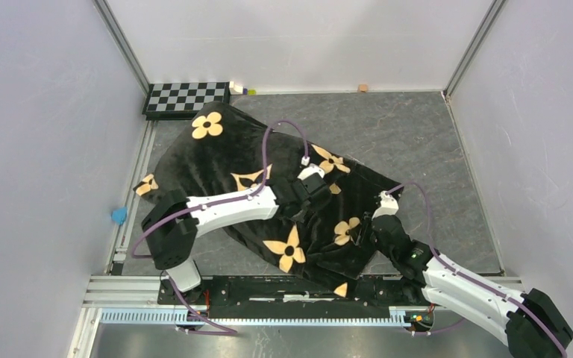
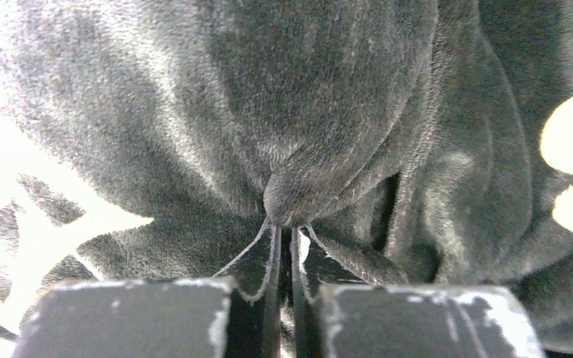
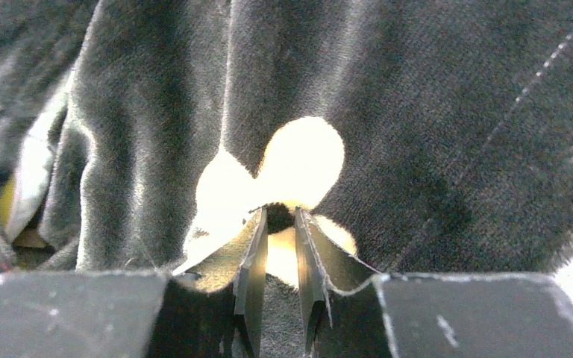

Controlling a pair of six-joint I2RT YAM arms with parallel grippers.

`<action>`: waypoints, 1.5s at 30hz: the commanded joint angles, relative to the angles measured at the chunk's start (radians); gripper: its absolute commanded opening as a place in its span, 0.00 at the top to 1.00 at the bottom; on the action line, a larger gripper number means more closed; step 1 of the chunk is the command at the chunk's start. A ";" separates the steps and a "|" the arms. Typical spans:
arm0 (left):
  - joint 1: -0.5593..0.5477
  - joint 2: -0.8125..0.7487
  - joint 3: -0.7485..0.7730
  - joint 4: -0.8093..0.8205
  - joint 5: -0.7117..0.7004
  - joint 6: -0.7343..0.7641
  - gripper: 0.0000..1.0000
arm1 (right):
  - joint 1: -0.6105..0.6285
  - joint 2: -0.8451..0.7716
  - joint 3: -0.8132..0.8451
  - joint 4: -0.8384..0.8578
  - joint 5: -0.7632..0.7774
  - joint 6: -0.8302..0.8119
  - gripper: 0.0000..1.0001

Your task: Remove the pillowcase from the pillow

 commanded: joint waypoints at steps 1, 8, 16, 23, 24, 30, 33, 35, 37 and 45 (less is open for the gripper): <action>0.080 -0.167 -0.060 0.052 0.099 0.029 0.98 | -0.010 -0.016 -0.013 -0.116 0.076 -0.030 0.74; 0.232 -0.392 -0.137 0.142 0.338 0.033 0.98 | -0.010 -0.026 0.068 -0.103 -0.005 -0.186 0.66; 0.305 -0.514 -0.143 0.169 0.504 0.018 0.95 | -0.010 -0.014 0.212 -0.003 -0.218 -0.244 0.40; 0.345 -0.530 -0.182 0.218 0.581 -0.008 0.98 | -0.010 0.128 0.135 0.449 -0.414 0.084 0.30; 0.350 -0.532 -0.187 0.225 0.592 -0.011 0.98 | -0.010 0.156 0.114 0.528 -0.417 0.140 0.27; 0.365 -0.541 -0.192 0.235 0.635 -0.016 0.98 | 0.001 0.323 0.097 0.817 -0.401 0.305 0.13; 0.372 -0.549 -0.192 0.235 0.641 -0.012 0.98 | 0.020 0.401 0.131 0.824 -0.374 0.327 0.08; 0.374 -0.555 -0.192 0.234 0.645 -0.009 0.98 | 0.030 0.450 0.130 0.876 -0.358 0.358 0.05; 0.377 -0.557 -0.194 0.233 0.652 -0.009 0.98 | 0.035 0.495 0.140 0.910 -0.345 0.374 0.02; 0.380 -0.569 -0.202 0.232 0.688 -0.008 0.98 | 0.072 0.636 0.229 1.014 -0.295 0.435 0.02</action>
